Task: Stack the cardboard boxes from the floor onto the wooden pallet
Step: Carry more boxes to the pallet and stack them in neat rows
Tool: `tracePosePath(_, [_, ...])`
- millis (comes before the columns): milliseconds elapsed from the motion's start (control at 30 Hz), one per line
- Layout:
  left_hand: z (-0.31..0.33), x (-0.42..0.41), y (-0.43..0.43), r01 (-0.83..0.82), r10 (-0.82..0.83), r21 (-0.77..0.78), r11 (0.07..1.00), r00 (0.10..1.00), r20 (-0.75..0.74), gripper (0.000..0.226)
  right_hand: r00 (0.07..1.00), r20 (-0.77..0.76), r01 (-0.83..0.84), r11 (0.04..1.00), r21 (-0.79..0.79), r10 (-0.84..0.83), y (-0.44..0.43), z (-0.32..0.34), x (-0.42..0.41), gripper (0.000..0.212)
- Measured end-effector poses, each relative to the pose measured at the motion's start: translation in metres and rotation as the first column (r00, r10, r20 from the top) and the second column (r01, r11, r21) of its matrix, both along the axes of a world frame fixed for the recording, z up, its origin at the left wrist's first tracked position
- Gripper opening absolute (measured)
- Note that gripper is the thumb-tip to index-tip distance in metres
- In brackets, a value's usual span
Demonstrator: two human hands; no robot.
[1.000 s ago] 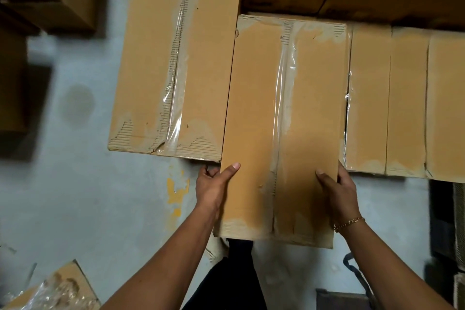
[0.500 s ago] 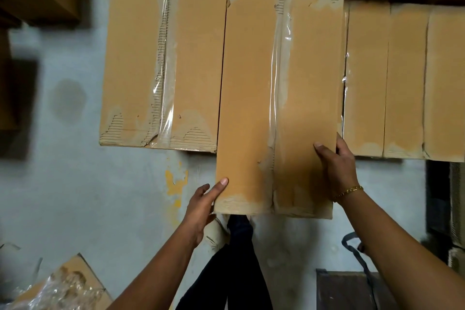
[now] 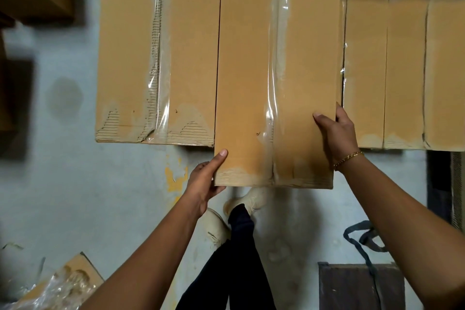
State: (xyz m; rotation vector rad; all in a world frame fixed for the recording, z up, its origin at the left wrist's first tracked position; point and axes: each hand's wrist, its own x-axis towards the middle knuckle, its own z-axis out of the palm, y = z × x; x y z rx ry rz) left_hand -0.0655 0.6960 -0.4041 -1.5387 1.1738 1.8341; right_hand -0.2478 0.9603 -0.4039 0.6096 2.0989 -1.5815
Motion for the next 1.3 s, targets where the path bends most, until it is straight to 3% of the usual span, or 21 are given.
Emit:
tracePosePath(300, [0.011,0.019,0.014,-0.068,0.066,0.135,0.988,0.998,0.021,0.059,0.997,0.067,-0.029,0.999,0.042,0.027,0.010,0.002,0.034,0.048])
tracePosePath(400, [0.012,0.018,0.016,-0.111,0.112,0.174,0.979,0.994,0.005,0.058,0.995,0.093,-0.037,0.997,0.074,0.030,0.011,-0.002,0.041,0.061])
tracePosePath(567, [0.009,0.008,0.014,-0.146,0.149,0.159,0.976,0.989,-0.011,0.057,0.997,0.079,-0.029,0.997,0.074,0.023,0.008,-0.004,0.031,0.046])
tracePosePath(800, [0.009,-0.013,0.012,-0.183,0.191,0.142,0.973,0.981,-0.042,0.046,0.997,0.068,-0.029,0.996,0.088,0.023,0.001,-0.004,0.011,0.045])
tracePosePath(1033, [0.009,-0.030,0.008,-0.206,0.215,0.131,0.970,0.975,-0.059,0.040,0.997,0.069,-0.037,0.995,0.096,0.030,-0.001,-0.006,-0.005,0.071])
tracePosePath(1167, [0.008,-0.037,0.005,-0.206,0.217,0.136,0.969,0.973,-0.073,0.042,0.996,0.074,-0.047,0.994,0.094,0.040,-0.003,-0.005,-0.013,0.050])
tracePosePath(1300, [0.010,-0.045,0.004,-0.219,0.230,0.126,0.968,0.970,-0.077,0.042,0.997,0.065,-0.044,0.995,0.092,0.038,-0.005,-0.005,-0.018,0.069])
